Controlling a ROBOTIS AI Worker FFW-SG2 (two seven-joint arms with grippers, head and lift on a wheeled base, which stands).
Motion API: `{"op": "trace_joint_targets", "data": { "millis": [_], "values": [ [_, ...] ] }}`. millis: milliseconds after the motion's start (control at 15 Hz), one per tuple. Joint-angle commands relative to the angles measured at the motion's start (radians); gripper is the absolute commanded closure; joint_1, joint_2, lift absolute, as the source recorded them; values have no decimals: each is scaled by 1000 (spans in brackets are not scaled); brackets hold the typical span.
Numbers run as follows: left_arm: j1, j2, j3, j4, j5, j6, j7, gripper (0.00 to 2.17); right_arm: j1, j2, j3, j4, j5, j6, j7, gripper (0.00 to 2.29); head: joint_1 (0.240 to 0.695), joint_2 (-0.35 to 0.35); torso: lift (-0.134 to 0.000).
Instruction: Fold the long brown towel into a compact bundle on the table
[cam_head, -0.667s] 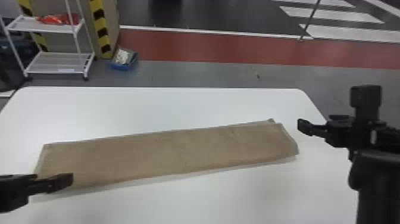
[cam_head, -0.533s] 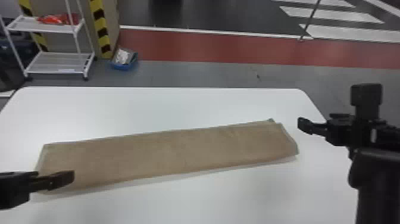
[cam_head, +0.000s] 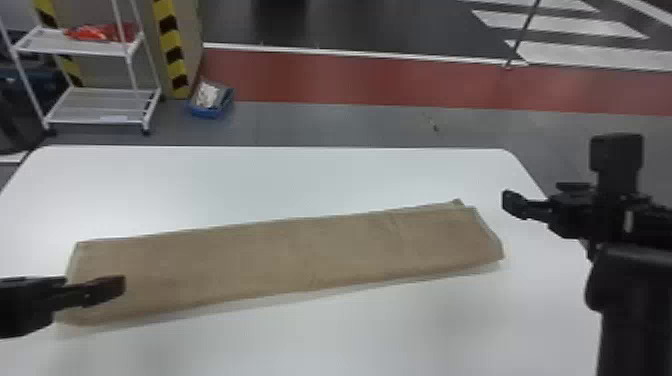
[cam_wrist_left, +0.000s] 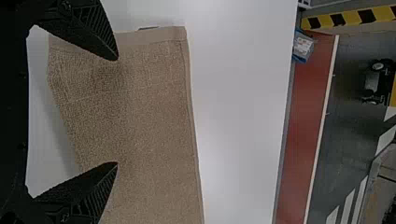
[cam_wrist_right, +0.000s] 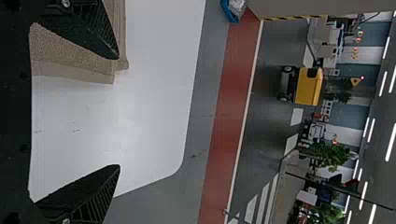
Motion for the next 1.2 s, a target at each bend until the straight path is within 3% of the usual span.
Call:
{"op": "trace_joint_targets", "data": {
  "millis": [0, 267, 600, 800, 1133],
  "values": [
    [8, 0, 5, -1, 1, -3, 0, 87, 8, 1, -1, 1, -1, -6, 0, 39, 695, -134, -123],
    [26, -3, 7, -4, 18, -3, 6, 87, 40, 1, -6, -1, -12, -30, -6, 39, 695, -132, -123],
    [-1, -9, 19, 39, 108, -24, 60, 87, 69, 1, -12, -15, -20, -36, -14, 39, 695, -144, -123],
    [-31, -9, 7, 113, 108, -125, 87, 87, 75, 1, -15, -18, -21, -39, -12, 39, 695, -148, -123],
    [-58, 22, 42, 199, 114, -181, 104, 87, 81, 1, -31, -22, -29, -36, -11, 39, 695, -127, -123]
  ]
}}
